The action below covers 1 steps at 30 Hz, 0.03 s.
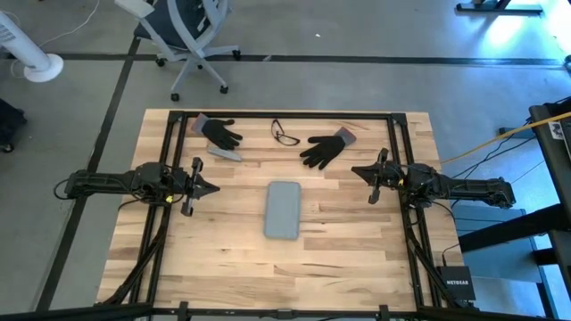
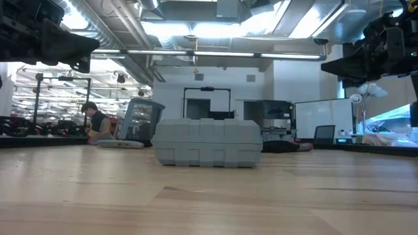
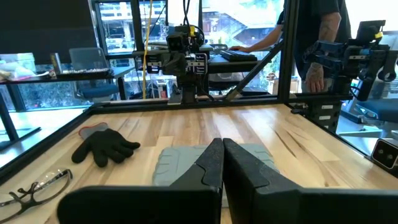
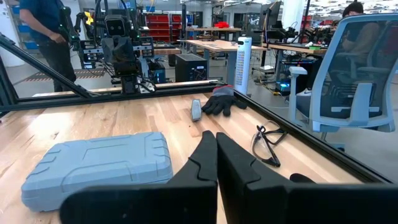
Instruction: Prefit tool cases
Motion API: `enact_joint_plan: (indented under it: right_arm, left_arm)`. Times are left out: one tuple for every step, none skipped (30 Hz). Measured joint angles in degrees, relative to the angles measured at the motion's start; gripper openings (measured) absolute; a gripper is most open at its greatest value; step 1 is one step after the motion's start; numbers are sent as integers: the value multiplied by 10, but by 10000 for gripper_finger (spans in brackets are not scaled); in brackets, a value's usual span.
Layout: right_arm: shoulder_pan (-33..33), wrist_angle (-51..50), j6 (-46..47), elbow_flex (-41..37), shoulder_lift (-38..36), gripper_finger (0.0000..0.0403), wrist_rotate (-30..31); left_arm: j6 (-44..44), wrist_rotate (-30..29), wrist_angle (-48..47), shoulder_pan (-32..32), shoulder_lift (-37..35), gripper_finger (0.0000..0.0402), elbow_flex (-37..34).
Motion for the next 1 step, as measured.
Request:
enact_joint_plan:
  right_arm:
    - [0, 0, 0, 0, 0, 1, 0]
  left_arm:
    - [0, 0, 0, 0, 0, 0, 0]
